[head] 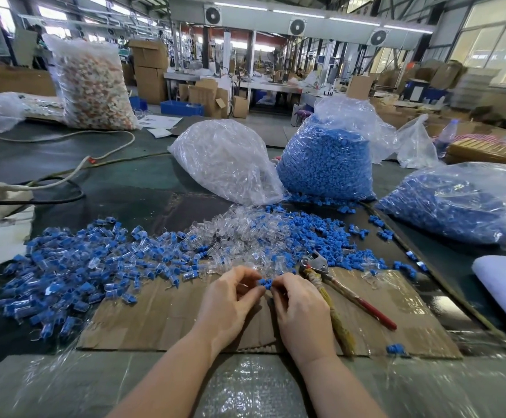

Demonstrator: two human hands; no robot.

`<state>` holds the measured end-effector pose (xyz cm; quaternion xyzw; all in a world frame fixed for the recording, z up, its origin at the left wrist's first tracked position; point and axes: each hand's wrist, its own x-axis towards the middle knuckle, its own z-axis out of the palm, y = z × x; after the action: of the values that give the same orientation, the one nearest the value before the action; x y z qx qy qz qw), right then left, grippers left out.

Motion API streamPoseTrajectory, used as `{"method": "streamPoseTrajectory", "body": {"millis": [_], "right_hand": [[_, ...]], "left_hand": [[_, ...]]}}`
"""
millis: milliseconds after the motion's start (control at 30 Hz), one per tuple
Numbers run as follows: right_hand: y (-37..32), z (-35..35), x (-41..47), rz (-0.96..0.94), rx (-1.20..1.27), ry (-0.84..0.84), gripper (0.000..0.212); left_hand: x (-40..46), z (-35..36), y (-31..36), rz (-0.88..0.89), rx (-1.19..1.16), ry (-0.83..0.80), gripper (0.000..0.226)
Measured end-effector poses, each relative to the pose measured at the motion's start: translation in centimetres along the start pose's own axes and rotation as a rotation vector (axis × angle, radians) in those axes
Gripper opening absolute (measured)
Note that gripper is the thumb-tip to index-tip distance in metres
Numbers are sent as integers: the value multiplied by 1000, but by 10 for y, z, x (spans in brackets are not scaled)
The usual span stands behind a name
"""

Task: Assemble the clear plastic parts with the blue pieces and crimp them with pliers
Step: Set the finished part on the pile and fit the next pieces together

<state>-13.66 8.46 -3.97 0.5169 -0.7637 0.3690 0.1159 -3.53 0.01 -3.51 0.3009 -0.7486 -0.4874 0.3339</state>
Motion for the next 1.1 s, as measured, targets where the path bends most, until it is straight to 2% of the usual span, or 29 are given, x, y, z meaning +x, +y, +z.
{"method": "streamPoseTrajectory", "body": {"millis": [167,367,600,800,967,1100], "right_hand": [[-2,0,0,-4,5,17,5],[-3,0,-1,-3,12,26,5],[-2,1,-1,23,37,17,6],[0,2,-1,45,60,20,8],[-1,1,-1,40,92,36,10],[-1,1,-1,6,97,-8,10]], "left_hand": [[-1,-3,-3,13,35,15,20],[-2,-3,-3,-76,-51,42,23],[-1,-5,-1,-2,48,44,22],[-1,-4,-4,-16,-15,43,19],[2,-3,-7,-45,-49,71,27],[3,-3,-8,-56,-72,62,23]]}}
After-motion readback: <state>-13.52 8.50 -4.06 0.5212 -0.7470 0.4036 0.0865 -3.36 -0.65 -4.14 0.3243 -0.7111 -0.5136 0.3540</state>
